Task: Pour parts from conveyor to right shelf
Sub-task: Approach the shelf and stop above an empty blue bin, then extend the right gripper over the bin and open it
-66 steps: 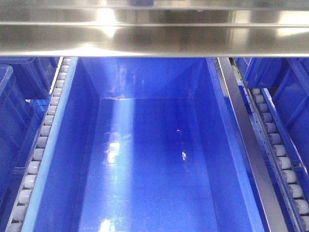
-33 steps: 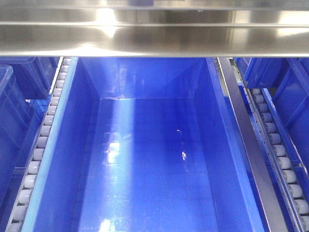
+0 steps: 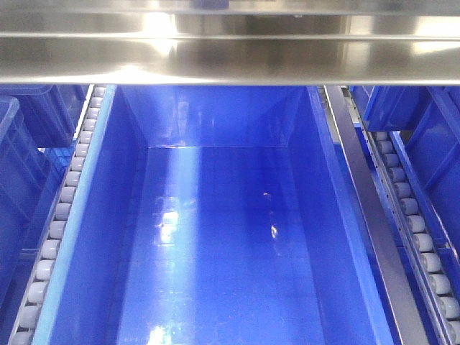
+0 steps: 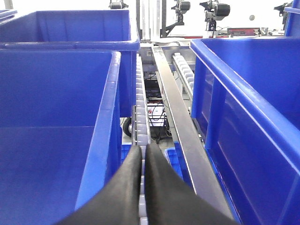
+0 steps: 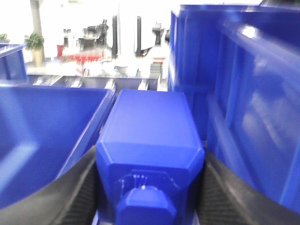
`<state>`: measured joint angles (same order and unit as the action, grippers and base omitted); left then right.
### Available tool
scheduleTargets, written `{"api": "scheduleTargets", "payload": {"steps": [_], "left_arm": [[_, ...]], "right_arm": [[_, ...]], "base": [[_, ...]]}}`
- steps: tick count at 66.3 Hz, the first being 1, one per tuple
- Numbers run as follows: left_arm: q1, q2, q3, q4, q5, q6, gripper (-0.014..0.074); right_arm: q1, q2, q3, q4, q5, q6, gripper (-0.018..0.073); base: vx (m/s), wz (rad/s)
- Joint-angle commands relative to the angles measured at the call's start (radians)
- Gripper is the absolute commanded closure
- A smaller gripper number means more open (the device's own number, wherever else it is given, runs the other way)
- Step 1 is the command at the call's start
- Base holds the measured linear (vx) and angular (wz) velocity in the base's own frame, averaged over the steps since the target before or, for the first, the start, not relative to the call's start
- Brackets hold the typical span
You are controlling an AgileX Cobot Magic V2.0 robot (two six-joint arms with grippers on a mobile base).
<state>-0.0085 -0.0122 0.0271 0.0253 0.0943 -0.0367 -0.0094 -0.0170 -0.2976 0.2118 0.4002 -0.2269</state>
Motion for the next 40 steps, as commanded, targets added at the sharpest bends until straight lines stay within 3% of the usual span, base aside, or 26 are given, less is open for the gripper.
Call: {"api": "scheduleTargets", "payload": {"steps": [1,8,14,27,40], "left_arm": [[-0.005,-0.014,-0.020,-0.006,-0.072,-0.007,0.0603],[-0.005,-0.014,-0.020,-0.006,-0.072,-0.007,0.0603],[-0.005,-0.014,-0.020,-0.006,-0.072,-0.007,0.0603],[-0.005,-0.014,-0.020,-0.006,-0.072,-0.007,0.0603],[-0.005,-0.014,-0.020,-0.006,-0.072,-0.007,0.0603]], "right_arm": [[-0.004,0.045,-0.041,0.008,-0.007,-0.008,0.0559],[-0.003,0.100,-0.085,0.027,0.009,-0.010,0.0556],[0.022,0.145,-0.121,0.104,0.014,-0.022,0.0554],[0.159,0.290,-0.165,0.223,0.067,-0.241,0.0551],[0.239,0.514,-0.277,0.287,0.090,-0.299,0.0551]], "base": [[0.00,0.00],[0.00,0.00],[0.00,0.00],[0.00,0.00],[0.00,0.00]]}}
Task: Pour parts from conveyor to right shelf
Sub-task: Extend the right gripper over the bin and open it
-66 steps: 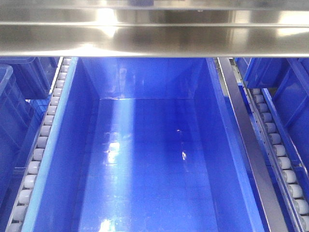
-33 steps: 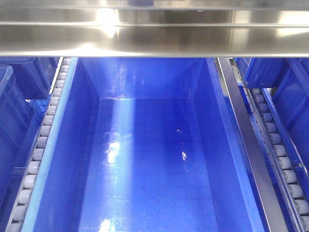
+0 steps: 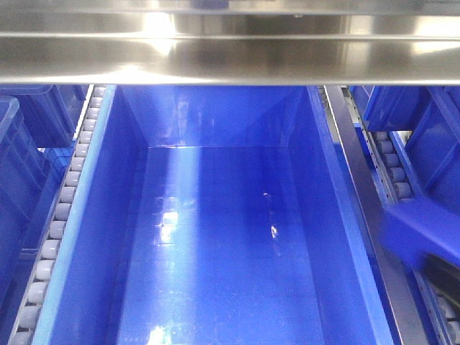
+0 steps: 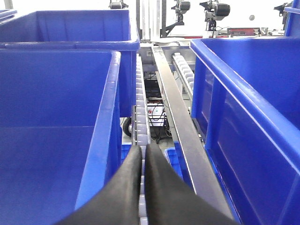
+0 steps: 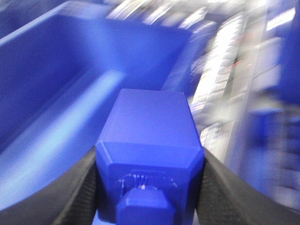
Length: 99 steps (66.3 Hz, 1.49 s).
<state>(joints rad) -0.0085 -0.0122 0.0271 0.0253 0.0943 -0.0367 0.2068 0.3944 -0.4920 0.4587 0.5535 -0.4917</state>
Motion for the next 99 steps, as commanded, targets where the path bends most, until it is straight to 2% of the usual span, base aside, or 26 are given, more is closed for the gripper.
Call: {"api": "scheduleTargets", "payload": {"steps": [1,13,19,31,41,50,61,64,70,88,99], "left_arm": [[-0.005,-0.014,-0.020,-0.006,-0.072,-0.007,0.0603],[-0.005,-0.015,-0.020,-0.006,-0.072,-0.007,0.0603],[-0.005,-0.015,-0.020,-0.006,-0.072,-0.007,0.0603],[-0.005,-0.015,-0.020,-0.006,-0.072,-0.007,0.0603],[-0.005,-0.015,-0.020,-0.006,-0.072,-0.007,0.0603],[-0.005,-0.015,-0.020,-0.006,-0.072,-0.007,0.0603],[-0.005,-0.015,-0.020,-0.006,-0.072,-0.007,0.0603],[-0.005,-0.015,-0.020,-0.006,-0.072,-0.007,0.0603],[-0.005,-0.015,-0.020,-0.006,-0.072,-0.007,0.0603],[-0.005,-0.015,-0.019,-0.006,-0.072,-0.007,0.0603],[-0.005,-0.015,-0.019,-0.006,-0.072,-0.007,0.0603]], "right_arm": [[0.026,0.120,-0.093,0.040,-0.060,-0.038,0.0551],[0.130,0.330,-0.218,0.057,-0.047,-0.104,0.0551],[0.184,0.439,-0.262,0.055,-0.077,-0.104,0.0551],[0.233,0.668,-0.354,0.055,-0.125,-0.043,0.0551],[0.274,0.861,-0.487,0.030,-0.077,0.001,0.0551],[0.325,1.020,-0.628,-0.104,0.023,0.090,0.0551],[0.341,1.204,-0.792,-0.349,0.164,0.415,0.0551],[0.341,1.247,-0.834,-0.410,0.209,0.469,0.0549],[0.341,1.317,-0.922,-0.459,0.291,0.526,0.0546],[0.341,1.492,-1.128,-0.384,0.451,0.524,0.0498],[0.341,1.571,-1.176,-0.383,0.478,0.524,0.0393]], "base": [[0.00,0.00],[0.00,0.00],[0.00,0.00],[0.00,0.00],[0.00,0.00],[0.00,0.00],[0.00,0.00],[0.00,0.00],[0.00,0.00],[0.00,0.00],[0.00,0.00]]}}
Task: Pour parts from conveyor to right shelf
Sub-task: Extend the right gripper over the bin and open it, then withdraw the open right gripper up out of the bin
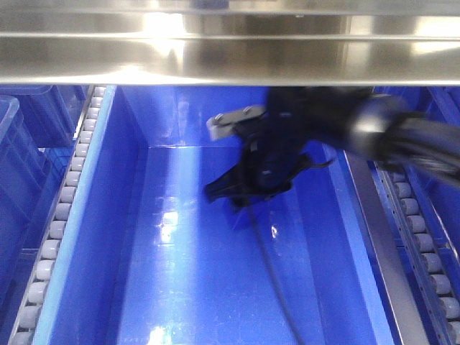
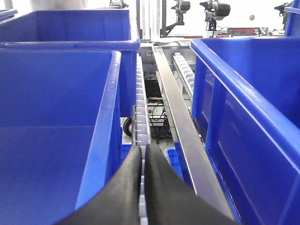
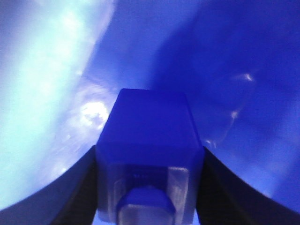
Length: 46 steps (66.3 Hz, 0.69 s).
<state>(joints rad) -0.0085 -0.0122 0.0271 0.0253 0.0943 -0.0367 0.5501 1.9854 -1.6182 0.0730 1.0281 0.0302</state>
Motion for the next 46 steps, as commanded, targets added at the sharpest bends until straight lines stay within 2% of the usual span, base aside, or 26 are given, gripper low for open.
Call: {"api": "scheduleTargets", "payload": {"steps": [1,14,22,28,46], "left_arm": [[-0.005,-0.015,-0.019,-0.006,-0.072,-0.007,0.0603],[-0.005,-0.015,-0.019,-0.006,-0.072,-0.007,0.0603],[-0.005,-0.015,-0.019,-0.006,-0.072,-0.007,0.0603],[-0.005,-0.015,-0.019,-0.006,-0.072,-0.007,0.0603],[-0.005,-0.015,-0.019,-0.006,-0.072,-0.007,0.0603]], "right_arm": [[-0.002,-0.014,-0.051,0.003,0.003,0.003,0.0379],[-0.004,-0.008,-0.060,0.000,-0.033,0.007,0.0139],[-0.004,-0.029,-0.059,0.000,-0.069,0.042,0.0046],[-0.004,-0.057,-0.059,-0.003,-0.091,0.047,0.0018],[-0.005,-0.163,-0.041,-0.006,-0.161,0.050,0.0020]], "base": [[0.00,0.00],[0.00,0.00],[0.00,0.00],[0.00,0.00],[0.00,0.00]]}}
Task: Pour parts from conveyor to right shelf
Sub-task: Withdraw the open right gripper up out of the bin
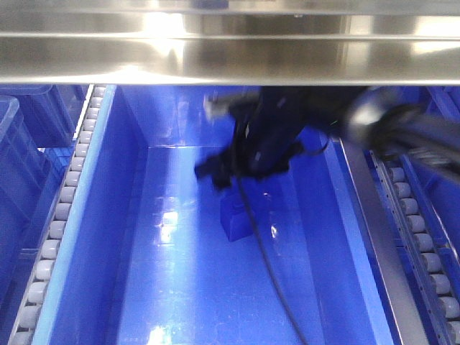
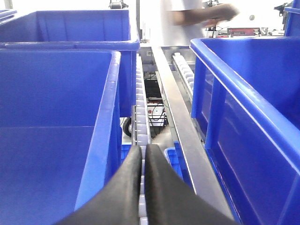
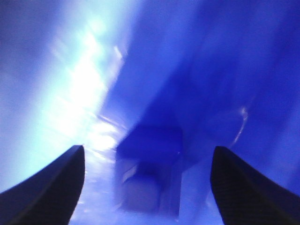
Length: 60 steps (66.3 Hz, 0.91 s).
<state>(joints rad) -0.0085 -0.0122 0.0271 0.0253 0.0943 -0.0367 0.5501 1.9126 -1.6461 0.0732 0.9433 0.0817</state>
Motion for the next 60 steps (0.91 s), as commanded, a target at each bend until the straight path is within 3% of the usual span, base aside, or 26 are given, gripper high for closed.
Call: {"api": "scheduleTargets", "payload": {"steps": [1,15,38,46,60], "left_arm": [[-0.005,-0.015,-0.019,-0.006,-0.072,-0.007,0.0603],[-0.005,-0.015,-0.019,-0.006,-0.072,-0.007,0.0603],[-0.005,-0.015,-0.019,-0.006,-0.072,-0.007,0.0603],[-0.005,-0.015,-0.019,-0.006,-0.072,-0.007,0.0603],[-0.005,-0.015,-0.019,-0.006,-0.072,-0.007,0.0603]], "right_arm": [[-0.005,-0.101,-0.006,-0.007,-0.089,-0.001,0.0020],[-0.019,-0.237,0.181,-0.004,-0.323,-0.001,0.0020],[-0.149,-0.451,0.383,-0.004,-0.401,-0.042,0.0020],[-0.157,-0.561,0.484,-0.005,-0.495,-0.099,0.0020],[-0.180,-0.747,0.719,-0.003,-0.708,-0.098,0.0020]], "base": [[0.00,0.00],[0.00,0.00],[0.00,0.00],[0.00,0.00],[0.00,0.00]]}}
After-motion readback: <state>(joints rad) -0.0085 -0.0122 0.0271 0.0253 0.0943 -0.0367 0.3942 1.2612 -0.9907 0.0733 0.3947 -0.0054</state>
